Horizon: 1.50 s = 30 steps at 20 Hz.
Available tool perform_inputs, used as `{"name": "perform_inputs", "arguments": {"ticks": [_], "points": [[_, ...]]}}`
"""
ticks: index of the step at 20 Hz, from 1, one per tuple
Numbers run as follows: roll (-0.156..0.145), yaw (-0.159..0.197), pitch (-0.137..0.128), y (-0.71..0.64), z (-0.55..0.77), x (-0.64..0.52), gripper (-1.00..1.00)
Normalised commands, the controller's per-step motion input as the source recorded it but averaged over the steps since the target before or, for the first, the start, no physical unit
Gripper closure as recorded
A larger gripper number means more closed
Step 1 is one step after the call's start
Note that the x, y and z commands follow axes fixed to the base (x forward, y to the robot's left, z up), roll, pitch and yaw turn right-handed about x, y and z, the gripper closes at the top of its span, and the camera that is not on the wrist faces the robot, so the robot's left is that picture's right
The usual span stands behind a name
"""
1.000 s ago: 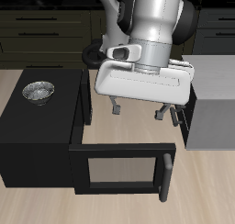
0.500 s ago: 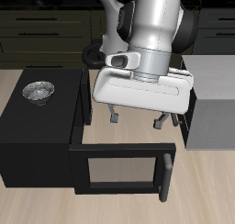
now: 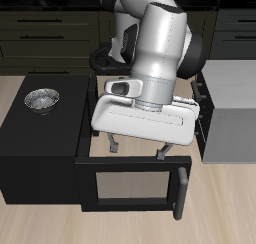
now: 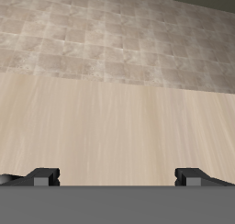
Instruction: Close the top and middle drawer of the white cabinet and close the microwave
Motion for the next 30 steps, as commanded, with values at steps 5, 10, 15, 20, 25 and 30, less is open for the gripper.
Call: {"name": "perform_inputs", "arguments": {"ticks": [5, 10, 15, 20, 25, 30], "points": [[0.021, 0.014, 0.027, 0.08, -0.18, 0.02, -1.0], [0.02, 0.032, 0.095, 0.05, -0.26, 0.09, -1.0], [0.009, 0.084, 0.092, 0.13, -0.34, 0.15, -1.0], [0.029, 0.037, 0.033, 0.14, -0.29, 0.02, -1.0], [0.02, 0.04, 0.064, 0.02, -0.31, -0.01, -1.0], [0.017, 0.042, 0.089, -0.09, -0.3, -0.03, -1.0]]}}
